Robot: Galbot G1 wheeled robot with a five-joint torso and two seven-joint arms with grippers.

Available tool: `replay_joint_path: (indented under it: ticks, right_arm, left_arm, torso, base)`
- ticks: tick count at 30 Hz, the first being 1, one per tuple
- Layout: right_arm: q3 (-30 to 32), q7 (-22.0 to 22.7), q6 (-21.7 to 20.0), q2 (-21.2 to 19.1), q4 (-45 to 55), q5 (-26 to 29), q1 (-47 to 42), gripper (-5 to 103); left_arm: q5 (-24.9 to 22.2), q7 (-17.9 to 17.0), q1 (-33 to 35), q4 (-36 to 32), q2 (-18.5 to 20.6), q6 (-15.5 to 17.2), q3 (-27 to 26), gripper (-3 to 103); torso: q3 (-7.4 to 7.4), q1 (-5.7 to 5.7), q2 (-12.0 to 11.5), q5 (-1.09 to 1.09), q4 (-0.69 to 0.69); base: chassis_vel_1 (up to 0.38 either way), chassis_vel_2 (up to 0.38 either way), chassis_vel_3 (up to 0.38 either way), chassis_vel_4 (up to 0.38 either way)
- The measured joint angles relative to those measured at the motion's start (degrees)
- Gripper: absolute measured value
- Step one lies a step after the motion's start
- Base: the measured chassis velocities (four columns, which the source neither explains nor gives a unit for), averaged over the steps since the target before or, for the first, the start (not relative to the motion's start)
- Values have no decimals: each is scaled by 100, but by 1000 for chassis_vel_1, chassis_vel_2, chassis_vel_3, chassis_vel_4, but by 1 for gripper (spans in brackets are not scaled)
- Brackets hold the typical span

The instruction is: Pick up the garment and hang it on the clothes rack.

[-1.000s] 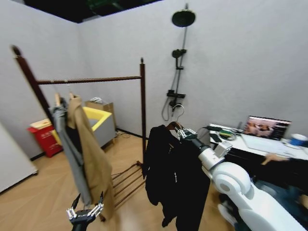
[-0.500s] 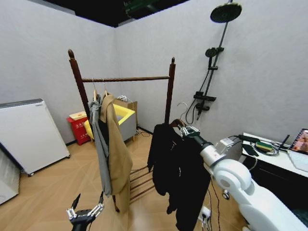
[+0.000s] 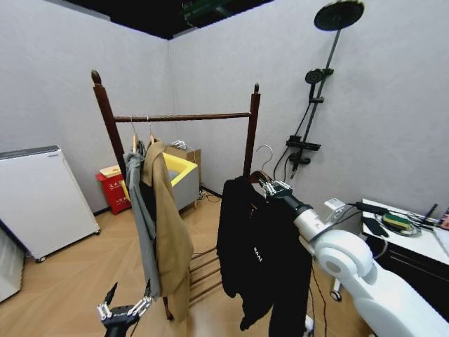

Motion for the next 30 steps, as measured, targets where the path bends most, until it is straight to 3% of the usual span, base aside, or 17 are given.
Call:
replay_joint_path:
  ticks: [3, 6, 9, 13, 14, 17, 20, 22, 24, 25, 26, 29, 30]
  right_arm:
    - [-45, 27, -64, -65, 8, 135, 271, 9]
    - [-655, 78, -225, -222, -325, 306, 1330, 9]
    - [-1032, 75, -282, -217, -530, 361, 1824, 9]
    - [-2061, 135, -396, 100, -1257, 428, 3406, 9]
    - [-2061, 135, -396, 100, -1257, 428, 3406, 9]
    - [-2776, 178, -438, 767, -2169, 296, 4282, 9]
    - [-2990, 188, -442, 1005, -2474, 211, 4521, 9]
    - [-3314, 179, -442, 1430, -3055, 22, 4890, 9]
    - [-3383, 156, -433, 1575, -3259, -73, 4981, 9]
    - [-3493, 108, -377, 1920, -3674, -313, 5135, 9]
    - [-3493, 108, -377, 1920, -3674, -313, 5135, 9]
    - [-3711, 42, -224, 2838, -4571, -764, 5445, 9]
    - [-3711, 42, -224, 2838, -4571, -764, 5445, 9]
  left_arm:
    - [0, 0, 0, 0, -1, 0, 1, 100]
    - [0, -5, -1, 0, -1, 0, -1, 100]
    - [0, -2, -1, 0, 0, 0, -1, 100]
    - [0, 1, 0, 0, 0, 0, 0, 100]
    - [0, 1, 0, 0, 0, 0, 0, 100]
    - [0, -1, 2, 0, -1, 0, 0, 100]
    - [0, -2, 1, 0, -1, 0, 0, 100]
    - [0, -1, 0, 0, 0, 0, 0, 100]
    - [0, -1, 0, 0, -1, 0, -1, 100]
    - [0, -5, 0, 0, 1, 0, -1, 100]
    - [0, -5, 0, 0, 1, 0, -1, 100]
    - [0, 1, 0, 0, 0, 0, 0, 100]
    - [0, 1, 0, 0, 0, 0, 0, 100]
  torso:
    - [0, 1, 0, 2, -1]
    - [3, 10, -3, -1, 5]
    - [3, 8, -4, 1, 4]
    - [-3, -7, 2, -2, 0]
    - [-3, -7, 2, -2, 0]
    - [-2, -7, 3, 0, 5]
    - [-1, -5, 2, -2, 3]
    - [0, -1, 1, -2, 2]
    - [1, 0, 0, -2, 2]
    - [2, 2, -1, -2, 2]
    - [2, 2, -1, -2, 2]
    - [1, 1, -1, -4, 5]
    - [1, 1, -1, -4, 5]
  base:
    - [-239, 221, 243, -225]
    - [-140, 153, 100, -126]
    - [-55, 89, 10, -48]
    - [12, -32, -17, 15]
    - [41, -64, -42, 38]
    - [47, -48, -34, 62]
    - [16, 2, -9, 18]
    - [0, 0, 0, 0]
    - [0, 0, 0, 0]
    - [0, 0, 0, 0]
    - [0, 0, 0, 0]
    - [0, 0, 0, 0]
    - [0, 0, 0, 0]
